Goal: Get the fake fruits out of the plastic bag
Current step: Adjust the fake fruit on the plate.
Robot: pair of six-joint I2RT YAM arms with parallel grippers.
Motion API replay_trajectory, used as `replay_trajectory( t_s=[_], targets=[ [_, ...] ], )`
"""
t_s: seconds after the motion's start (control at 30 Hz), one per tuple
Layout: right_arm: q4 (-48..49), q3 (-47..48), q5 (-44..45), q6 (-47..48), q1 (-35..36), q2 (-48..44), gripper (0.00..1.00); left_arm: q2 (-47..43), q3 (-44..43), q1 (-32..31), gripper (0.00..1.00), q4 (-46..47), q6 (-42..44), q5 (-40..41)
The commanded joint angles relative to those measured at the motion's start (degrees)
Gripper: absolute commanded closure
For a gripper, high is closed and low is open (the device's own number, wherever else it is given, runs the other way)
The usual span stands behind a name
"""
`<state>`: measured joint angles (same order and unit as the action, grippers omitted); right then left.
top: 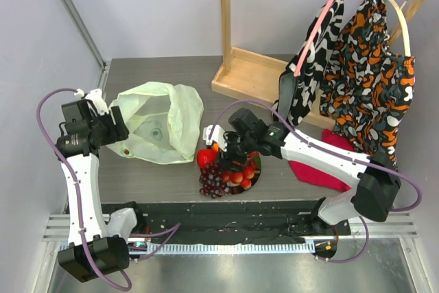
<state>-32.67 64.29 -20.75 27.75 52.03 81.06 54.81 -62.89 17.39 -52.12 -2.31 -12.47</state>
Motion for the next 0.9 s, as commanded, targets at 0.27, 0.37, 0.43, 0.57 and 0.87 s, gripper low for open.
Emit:
replay_trajectory(
  t_s=[0.27, 0.37, 0.43, 0.57, 0.87],
  targets=[
    [4.1, 0.49, -1.48, 4.86, 3.25, 2.61, 0.32, -1.1, 0.05, 0.37, 0.31, 1.75, 1.69, 0.34],
    [4.98, 0.13, -1.22, 4.51, 3.34, 3.58, 0.32, -0.75, -0.21, 0.37, 0.31, 1.93, 1.69, 0.25],
    [6.03, -0.13, -0.35, 4.16, 3.34, 4.2, 0.33, -0.49, -0.3, 0.37, 0.31, 1.76, 1.69, 0.34],
    [7.61, -0.83, 0.8, 4.16, 3.34, 5.07, 0.33, -0.49, -0.21, 0.37, 0.31, 2.02, 1.78, 0.08],
    [9.11, -3.56, 1.94, 4.68, 3.25, 5.43, 0.39, -0.14, 0.05, 0.37, 0.32, 2.46, 1.51, -0.1]
  ],
)
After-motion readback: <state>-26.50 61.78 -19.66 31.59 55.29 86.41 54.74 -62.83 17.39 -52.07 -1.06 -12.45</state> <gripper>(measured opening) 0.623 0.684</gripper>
